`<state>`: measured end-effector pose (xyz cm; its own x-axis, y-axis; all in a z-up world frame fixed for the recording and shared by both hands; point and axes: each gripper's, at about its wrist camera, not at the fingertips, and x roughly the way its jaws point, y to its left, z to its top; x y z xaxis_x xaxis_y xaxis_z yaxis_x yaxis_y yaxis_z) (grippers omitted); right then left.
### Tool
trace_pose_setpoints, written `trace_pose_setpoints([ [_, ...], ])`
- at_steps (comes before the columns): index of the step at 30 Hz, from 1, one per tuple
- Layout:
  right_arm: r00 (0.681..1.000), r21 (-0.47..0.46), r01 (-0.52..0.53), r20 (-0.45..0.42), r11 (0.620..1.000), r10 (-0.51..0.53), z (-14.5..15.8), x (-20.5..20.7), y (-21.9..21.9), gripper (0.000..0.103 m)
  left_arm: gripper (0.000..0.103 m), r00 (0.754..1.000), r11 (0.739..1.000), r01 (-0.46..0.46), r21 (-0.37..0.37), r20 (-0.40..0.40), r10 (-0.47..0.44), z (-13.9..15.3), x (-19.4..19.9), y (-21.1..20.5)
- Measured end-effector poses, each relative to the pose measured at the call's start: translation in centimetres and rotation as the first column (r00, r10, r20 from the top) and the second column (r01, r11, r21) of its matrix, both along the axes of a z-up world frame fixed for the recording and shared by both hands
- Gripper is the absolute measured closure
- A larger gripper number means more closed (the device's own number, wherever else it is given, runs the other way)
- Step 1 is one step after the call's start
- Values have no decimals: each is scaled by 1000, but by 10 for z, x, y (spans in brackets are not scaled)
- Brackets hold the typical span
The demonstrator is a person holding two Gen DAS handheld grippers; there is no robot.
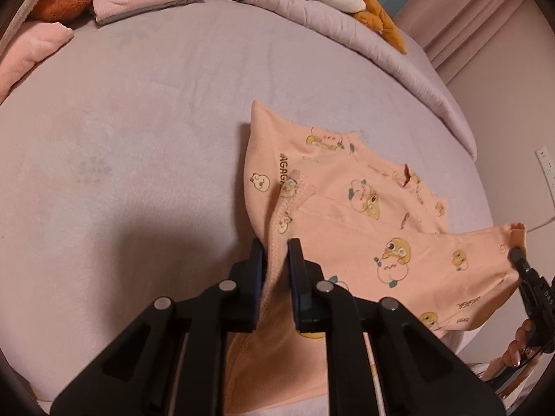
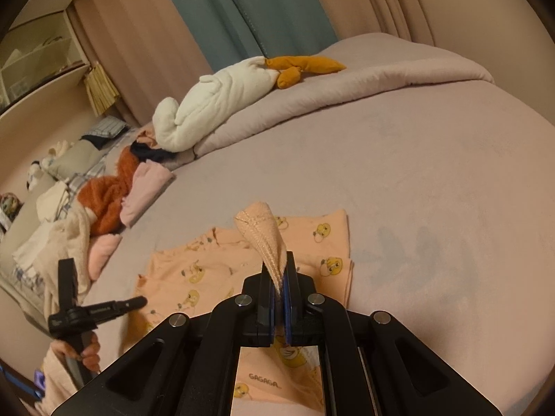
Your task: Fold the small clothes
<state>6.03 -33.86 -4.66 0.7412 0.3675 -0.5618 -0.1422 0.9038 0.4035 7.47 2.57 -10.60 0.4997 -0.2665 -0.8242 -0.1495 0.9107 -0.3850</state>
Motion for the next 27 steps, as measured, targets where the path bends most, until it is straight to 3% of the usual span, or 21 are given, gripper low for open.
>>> trace_pose_setpoints([
  [4, 1000, -19, 10, -12, 1000, -10, -3, 0, 1, 98, 85, 999, 1000, -16, 6, -32, 16, -4, -4, 2],
  [13, 1000, -20, 5, -25, 1000, -5, -4, -2, 2, 98, 87, 997, 999, -18, -39, -70, 15, -11, -15, 5],
  [15, 1000, -20, 3, -23, 1000, -4, -3, -3, 3, 98, 87, 998, 999, -33, -41, -62, 30, -9, -18, 6],
  [17, 1000, -17, 0, -23, 1000, -1, -3, -3, 2, 98, 95, 998, 998, -47, -39, -53, 44, -5, -22, 7],
  [27, 1000, -28, -10, -10, 1000, 9, 6, -4, 6, 98, 98, 996, 992, -76, -102, 42, 80, 25, -41, 12],
])
